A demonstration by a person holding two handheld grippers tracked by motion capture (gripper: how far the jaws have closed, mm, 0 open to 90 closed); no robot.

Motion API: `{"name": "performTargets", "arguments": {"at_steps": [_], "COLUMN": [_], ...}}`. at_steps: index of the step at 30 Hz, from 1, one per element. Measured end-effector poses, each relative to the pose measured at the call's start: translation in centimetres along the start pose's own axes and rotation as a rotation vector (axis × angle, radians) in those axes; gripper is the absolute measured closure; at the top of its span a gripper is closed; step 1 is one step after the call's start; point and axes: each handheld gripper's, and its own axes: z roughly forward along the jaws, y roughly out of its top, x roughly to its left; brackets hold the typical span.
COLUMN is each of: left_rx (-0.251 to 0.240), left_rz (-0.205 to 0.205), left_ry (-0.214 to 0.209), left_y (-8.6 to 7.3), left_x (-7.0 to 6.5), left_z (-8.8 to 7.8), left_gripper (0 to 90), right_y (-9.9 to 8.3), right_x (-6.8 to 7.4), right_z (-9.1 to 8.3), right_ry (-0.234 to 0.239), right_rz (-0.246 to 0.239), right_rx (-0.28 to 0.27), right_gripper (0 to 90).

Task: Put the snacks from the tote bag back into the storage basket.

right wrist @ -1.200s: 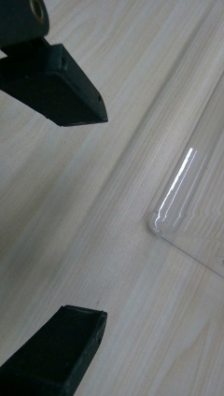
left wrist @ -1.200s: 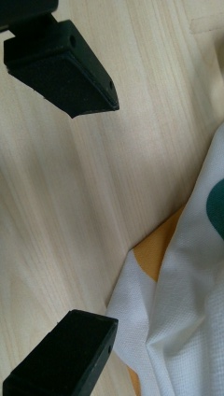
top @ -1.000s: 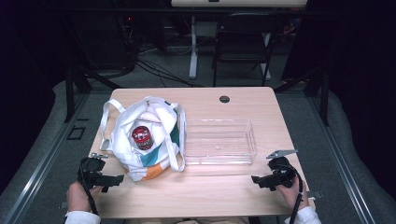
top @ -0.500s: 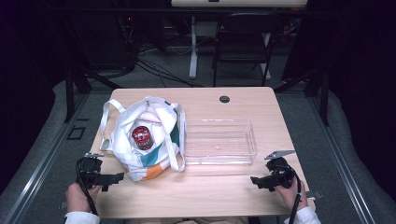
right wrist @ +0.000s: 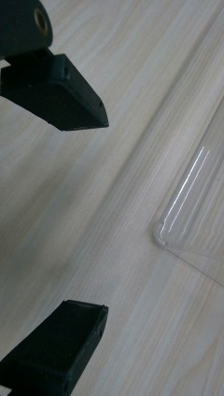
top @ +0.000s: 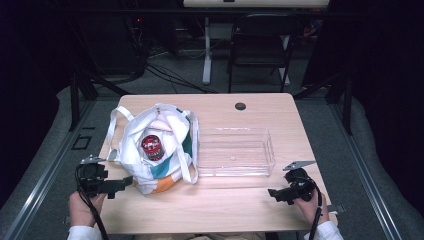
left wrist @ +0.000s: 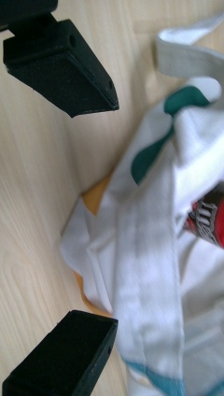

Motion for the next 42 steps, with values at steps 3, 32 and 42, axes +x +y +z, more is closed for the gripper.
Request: {"name": "performTargets", "arguments": {"at_steps": [3, 32, 42], "left_rx": [-0.03, -0.051, 0.04], "left_rz": [0.026, 0.116, 0.139], "left_ry": [-0.063, 0.037, 0.077], "left_y": [1.0, 9.0, 10.7], "left_x": [-0.7, -1.8, -1.9], "left_z": [-0.4, 2.1, 5.6], "left_gripper": [0.1, 0.0, 0.0], "right_y": [0.1, 0.0, -0.1], "right_x": [0.1, -0.6, -1.0], "right_z": [0.2, -0.1, 0.2], "right_ry": [0.001, -0.019, 0.005], "right_rz": [0.002, 0.047, 0.051], "right_rx": [0.001, -0.025, 0.009], "right_gripper": [8.5, 7.9, 8.8]}}
